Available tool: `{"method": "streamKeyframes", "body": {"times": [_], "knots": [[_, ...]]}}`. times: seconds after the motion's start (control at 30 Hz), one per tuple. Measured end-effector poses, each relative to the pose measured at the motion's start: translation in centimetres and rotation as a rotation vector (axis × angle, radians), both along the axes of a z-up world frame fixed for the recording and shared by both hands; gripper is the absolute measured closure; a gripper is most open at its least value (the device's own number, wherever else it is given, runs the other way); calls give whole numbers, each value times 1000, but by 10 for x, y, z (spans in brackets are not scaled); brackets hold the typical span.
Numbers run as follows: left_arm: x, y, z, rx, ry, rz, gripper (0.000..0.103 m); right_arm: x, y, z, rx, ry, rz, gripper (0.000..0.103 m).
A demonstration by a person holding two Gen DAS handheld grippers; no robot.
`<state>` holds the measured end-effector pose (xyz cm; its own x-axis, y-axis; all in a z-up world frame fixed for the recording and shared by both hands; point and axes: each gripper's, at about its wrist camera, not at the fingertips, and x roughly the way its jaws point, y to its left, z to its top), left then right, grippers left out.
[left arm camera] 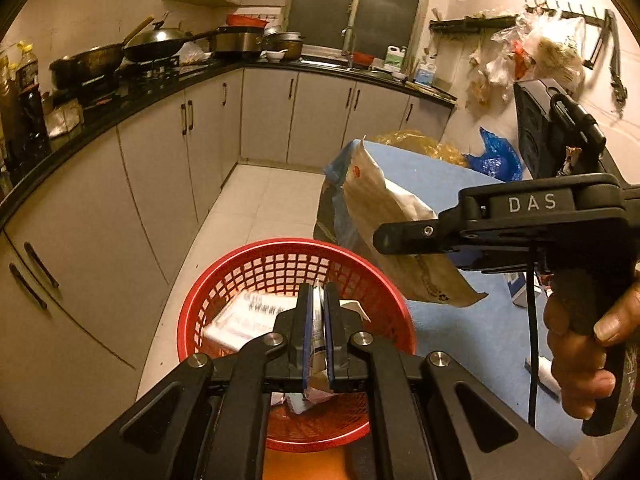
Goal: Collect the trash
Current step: 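Open the left gripper over the wastebasket while the right drops the white pouch inside, then move both grippers back over the table toward the remaining trash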
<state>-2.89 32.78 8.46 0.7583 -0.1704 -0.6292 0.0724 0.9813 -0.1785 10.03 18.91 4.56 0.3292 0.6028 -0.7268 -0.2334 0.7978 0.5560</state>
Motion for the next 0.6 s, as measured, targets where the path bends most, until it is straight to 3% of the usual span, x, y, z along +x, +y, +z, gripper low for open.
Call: {"method": "streamKeyframes", "body": {"times": [0.1, 0.17, 0.4, 0.6], "knots": [[4, 5, -4, -11, 11, 18, 89, 4, 3, -5, -8, 2, 0, 44], [4, 9, -6, -25, 7, 41, 70, 5, 1, -6, -14, 4, 0, 44], [-11, 10, 1, -24, -37, 99, 68, -13, -19, 19, -57, -80, -5, 44], [-37, -12, 19, 31, -88, 158, 57, -46, -54, 50, -129, -206, -11, 41]]}}
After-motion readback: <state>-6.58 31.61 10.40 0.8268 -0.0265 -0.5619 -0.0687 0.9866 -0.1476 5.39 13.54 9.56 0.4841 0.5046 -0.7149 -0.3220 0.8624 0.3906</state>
